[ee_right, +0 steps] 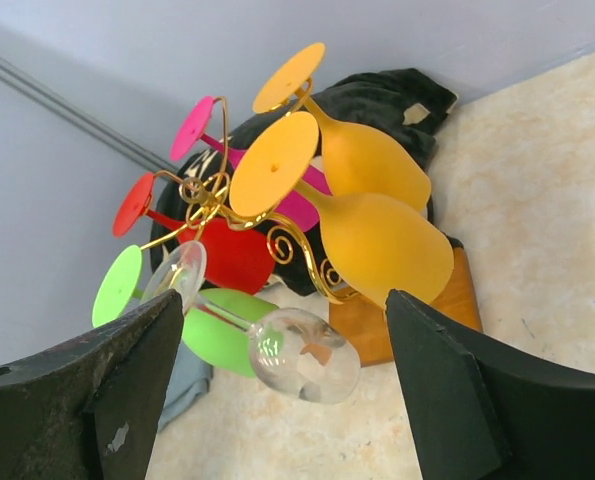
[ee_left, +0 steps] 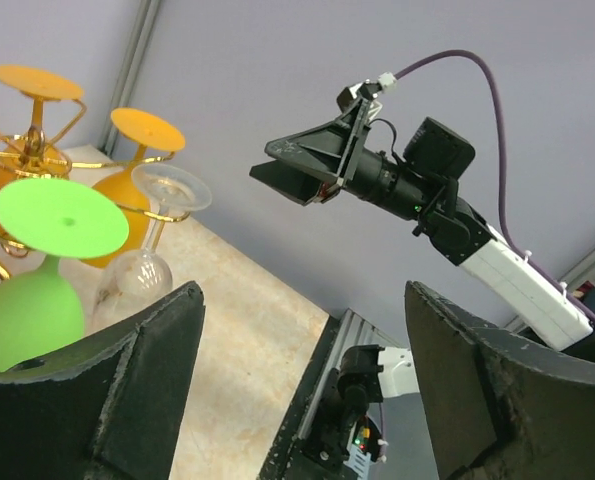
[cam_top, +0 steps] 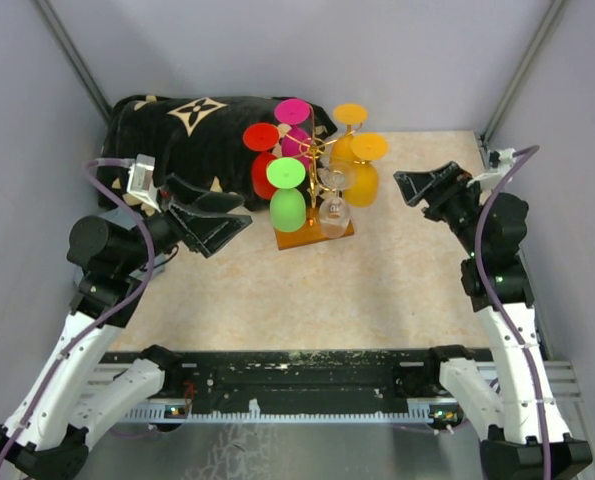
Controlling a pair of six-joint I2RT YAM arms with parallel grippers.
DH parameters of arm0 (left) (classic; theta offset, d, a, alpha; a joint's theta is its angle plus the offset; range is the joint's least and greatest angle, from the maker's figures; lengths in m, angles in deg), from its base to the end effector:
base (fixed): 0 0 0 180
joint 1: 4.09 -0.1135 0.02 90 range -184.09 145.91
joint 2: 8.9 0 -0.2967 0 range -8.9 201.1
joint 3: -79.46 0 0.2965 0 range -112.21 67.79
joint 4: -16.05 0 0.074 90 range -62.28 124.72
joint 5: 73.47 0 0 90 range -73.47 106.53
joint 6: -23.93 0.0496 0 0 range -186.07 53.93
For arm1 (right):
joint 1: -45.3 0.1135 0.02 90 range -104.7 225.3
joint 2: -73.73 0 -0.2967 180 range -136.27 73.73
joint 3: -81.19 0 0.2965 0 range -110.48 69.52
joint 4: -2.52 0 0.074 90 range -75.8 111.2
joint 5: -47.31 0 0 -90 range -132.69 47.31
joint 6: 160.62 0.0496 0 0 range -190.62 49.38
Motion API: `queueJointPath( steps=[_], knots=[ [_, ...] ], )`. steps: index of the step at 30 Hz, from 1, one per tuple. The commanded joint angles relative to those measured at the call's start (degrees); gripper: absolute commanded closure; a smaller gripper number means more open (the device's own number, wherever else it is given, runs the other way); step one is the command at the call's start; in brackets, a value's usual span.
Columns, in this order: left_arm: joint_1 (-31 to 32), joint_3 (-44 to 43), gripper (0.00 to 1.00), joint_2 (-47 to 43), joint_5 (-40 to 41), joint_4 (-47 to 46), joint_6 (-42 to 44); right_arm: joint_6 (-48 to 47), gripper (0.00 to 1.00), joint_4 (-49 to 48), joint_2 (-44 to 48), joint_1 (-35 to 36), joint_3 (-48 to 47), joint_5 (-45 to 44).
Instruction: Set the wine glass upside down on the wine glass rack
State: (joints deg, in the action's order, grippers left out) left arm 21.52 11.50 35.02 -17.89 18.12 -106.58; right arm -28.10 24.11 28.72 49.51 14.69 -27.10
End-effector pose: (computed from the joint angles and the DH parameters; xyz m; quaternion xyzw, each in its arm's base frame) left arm 0.1535 -0.1047 0.4831 0.1739 0.5617 -0.5706 0.5733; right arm 0.2064 0.0286 0.4317 0.1396 0.6938 0.3657 0.6045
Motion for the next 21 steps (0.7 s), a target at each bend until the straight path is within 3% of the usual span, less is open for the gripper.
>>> queueJointPath(
  steps=[1, 4, 12, 21],
  knots=[
    [-0.16, -0.15, 0.10, -1.18, 3.07, 6.08, 4.06, -2.85, 0.17, -1.60, 2.80, -0.55, 0.27, -1.62],
    [-0.16, -0.72, 0.01, -1.35, 4.44, 8.19, 4.57, -3.54, 0.12, 0.29, 3.04, -0.56, -0.28, -2.60],
    [-0.18, 0.52, 0.01, -1.72, 9.20, 9.30, 3.77, -5.33, 0.09, 7.24, 1.96, -0.59, -3.37, -9.09],
    [-0.12, 1.00, 0.01, -1.81, 8.85, 8.77, 3.16, -5.11, 0.09, 7.15, 1.97, -0.56, -3.89, -8.65]
  ],
)
